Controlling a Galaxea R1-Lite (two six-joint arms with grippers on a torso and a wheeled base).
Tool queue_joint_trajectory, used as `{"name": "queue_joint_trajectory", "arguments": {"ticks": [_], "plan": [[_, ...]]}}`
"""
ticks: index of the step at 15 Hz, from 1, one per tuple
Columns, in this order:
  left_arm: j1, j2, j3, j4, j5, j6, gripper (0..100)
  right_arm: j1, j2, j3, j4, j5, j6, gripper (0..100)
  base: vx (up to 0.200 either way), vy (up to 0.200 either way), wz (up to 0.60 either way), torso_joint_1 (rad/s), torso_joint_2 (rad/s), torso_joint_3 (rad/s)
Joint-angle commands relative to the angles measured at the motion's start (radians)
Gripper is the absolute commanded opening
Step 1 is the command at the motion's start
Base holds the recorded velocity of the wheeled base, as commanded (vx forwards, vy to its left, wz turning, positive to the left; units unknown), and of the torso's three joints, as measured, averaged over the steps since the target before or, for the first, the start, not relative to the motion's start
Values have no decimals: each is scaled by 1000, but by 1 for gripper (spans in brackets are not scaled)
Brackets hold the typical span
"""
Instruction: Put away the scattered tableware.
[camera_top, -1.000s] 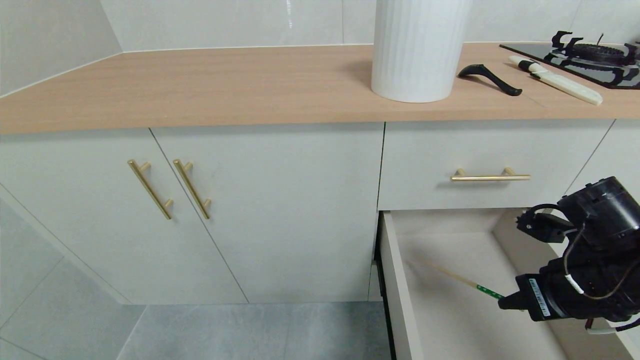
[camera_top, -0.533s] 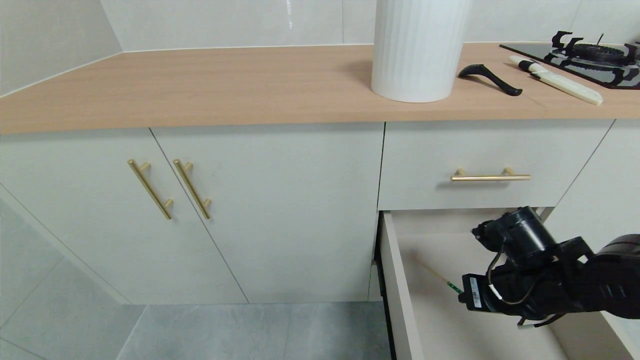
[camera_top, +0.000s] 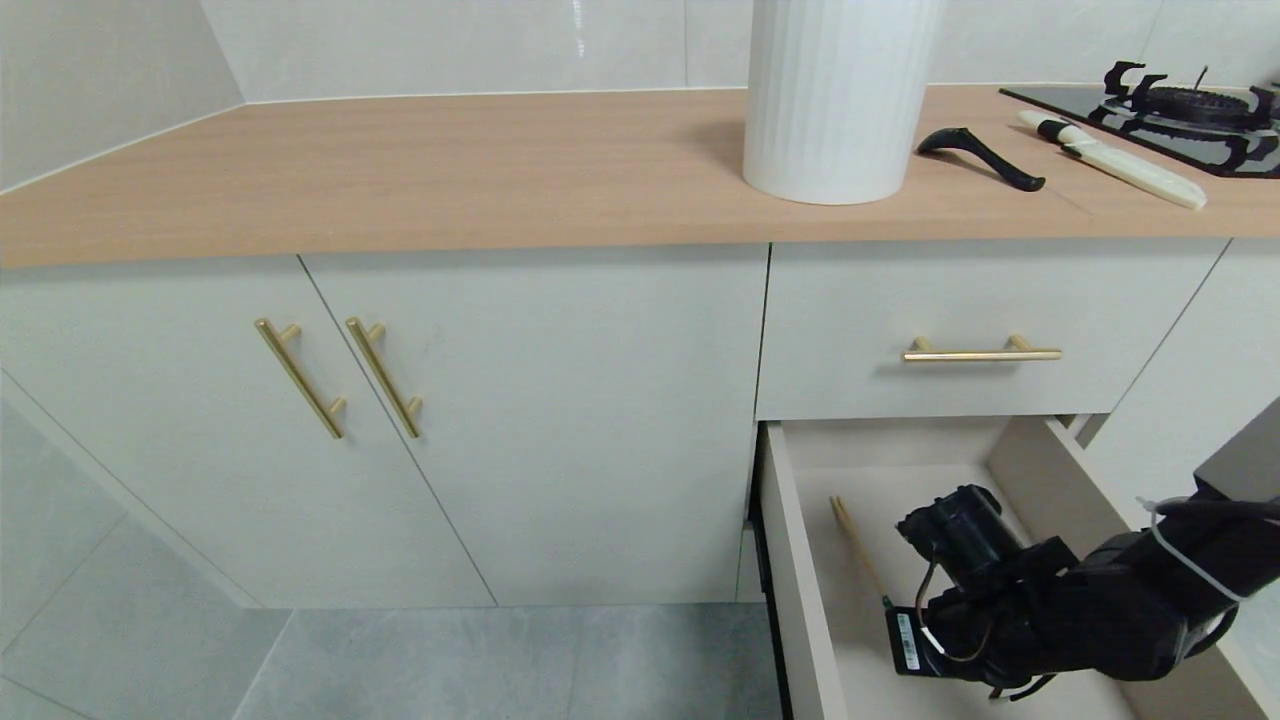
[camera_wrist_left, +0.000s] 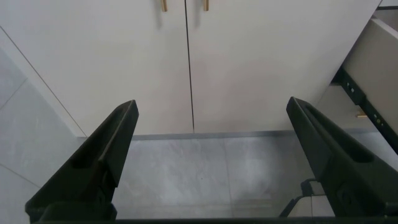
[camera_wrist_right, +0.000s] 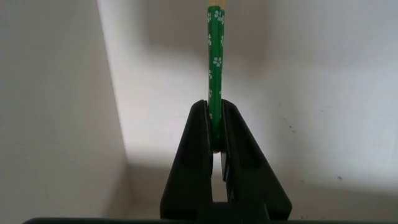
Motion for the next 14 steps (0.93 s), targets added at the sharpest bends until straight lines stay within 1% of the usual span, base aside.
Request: {"name": "queue_joint_trajectory", "arguments": {"ticks": [1, 3, 8, 9, 13, 14], "plan": [[0, 2, 0, 0, -1, 0, 100, 2, 57, 11, -27, -2, 0, 0, 0, 0, 0, 0, 0, 0], [0, 0, 0, 0, -1, 0, 100, 2, 63, 19, -53, -4, 0, 0, 0, 0, 0, 0, 0, 0], [0, 0, -2, 0, 1, 0, 100, 2, 69, 19, -56, -27, 0, 0, 0, 0, 0, 0, 0, 0], [0, 0, 0, 0, 1, 0, 100, 2, 66, 19, -56, -31, 0, 100, 0, 0, 0, 0, 0, 0], [0, 0, 0, 0, -1, 0, 100, 4, 57, 28, -56, -34, 0, 100, 0, 0, 0, 0, 0, 0], [0, 0, 0, 0, -1, 0, 100, 4, 9, 33, -53, -34, 0, 100, 0, 0, 0, 0, 0, 0]]}}
